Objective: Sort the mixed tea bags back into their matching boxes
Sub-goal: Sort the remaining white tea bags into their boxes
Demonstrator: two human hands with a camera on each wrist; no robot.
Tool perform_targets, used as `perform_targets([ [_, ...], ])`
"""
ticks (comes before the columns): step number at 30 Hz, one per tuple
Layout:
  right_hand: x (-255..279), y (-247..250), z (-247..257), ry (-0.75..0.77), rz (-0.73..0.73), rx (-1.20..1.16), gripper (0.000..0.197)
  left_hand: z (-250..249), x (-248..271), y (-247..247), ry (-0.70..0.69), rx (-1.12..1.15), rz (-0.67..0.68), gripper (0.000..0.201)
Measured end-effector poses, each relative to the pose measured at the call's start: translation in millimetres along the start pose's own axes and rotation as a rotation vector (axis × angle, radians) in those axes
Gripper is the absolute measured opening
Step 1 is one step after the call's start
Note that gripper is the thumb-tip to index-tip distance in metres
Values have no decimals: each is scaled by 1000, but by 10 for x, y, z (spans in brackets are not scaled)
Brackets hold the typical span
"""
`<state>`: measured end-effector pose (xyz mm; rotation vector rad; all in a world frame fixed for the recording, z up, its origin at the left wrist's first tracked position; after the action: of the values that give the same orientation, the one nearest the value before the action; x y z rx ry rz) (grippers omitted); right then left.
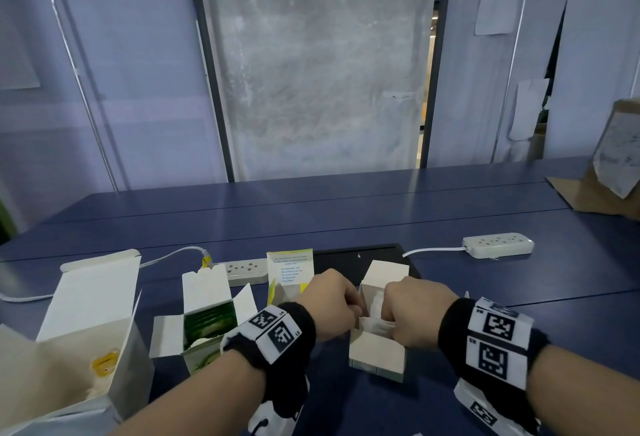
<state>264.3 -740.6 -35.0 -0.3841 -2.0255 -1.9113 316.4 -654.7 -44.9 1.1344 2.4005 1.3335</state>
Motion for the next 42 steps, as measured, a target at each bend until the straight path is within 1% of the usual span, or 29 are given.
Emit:
perform_targets([
  [2, 11, -19, -23, 35, 33, -69, 33, 7, 6, -6, 6, 22, 10, 18],
  [4, 52, -18, -77, 72, 56, -187, 36, -5, 8, -20, 3, 24, 18, 17],
  [7, 128, -35, -141, 95, 76, -324, 36, -8, 2, -25, 0, 14, 1, 18],
  [10, 162, -79, -147, 89, 93, -361, 27, -18, -4, -35, -4, -1, 4, 17],
  [12, 177, -66, -179, 85, 95, -417, 26, -43, -5, -37, -19, -44, 10, 16],
  [14, 189, -11, -226, 87, 76, -488, 27, -69, -6, -26, -36, -103, 4, 15],
  [16, 190, 39, -277, 75, 34, -536, 17, -71, -14, -20, -41, -111, 7, 14],
  [18, 190, 51, -305, 72, -4, -558, 14, -69, -18, -19, -43, -101, 11, 13],
  [21, 169, -2, -308, 84, -9, -618, 21, -65, -9, -37, -48, -80, 1, 13],
  [22, 158, -29, -297, 87, 0, -637, 20, -60, -3, -47, -46, -72, -6, 12],
  [24, 136, -67, -273, 90, -1, -629, 14, -47, 3, -67, -42, -58, -17, 12],
  [26, 124, -46, -297, 84, -44, -622, 16, -40, 13, -62, -45, -42, -31, 13],
  [29, 166, 137, -424, 68, -180, -592, 22, -76, 67, -17, -84, -29, -56, 14],
  [31, 206, 284, -506, 96, -263, -646, 20, -104, 122, 37, -113, 13, -93, 16],
  [34, 234, 492, -553, 146, -379, -658, 25, -60, 218, 179, -89, 147, -214, 18],
  [36, 169, 542, -519, 147, -378, -617, 27, 10, 291, 269, -44, 241, -302, 16],
  [37, 119, 533, -484, 147, -350, -600, 25, 34, 321, 283, -29, 287, -318, 16],
  [39, 11, 496, -399, 154, -288, -557, 21, 60, 364, 271, -1, 327, -314, 15],
  [42, -112, 451, -301, 160, -227, -502, 18, 94, 393, 229, 38, 328, -287, 11],
])
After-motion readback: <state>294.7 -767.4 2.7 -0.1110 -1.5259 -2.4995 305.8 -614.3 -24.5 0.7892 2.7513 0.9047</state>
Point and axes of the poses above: each hand's wrist, its own x-axis away from the middle knuckle, its own y-axis out of the back of the hand, z = x × y, the point moved 9 cm from there along -x, towards the middle knuckle, and after that the axes turned 15 degrees about z, right-handed, at the moved point
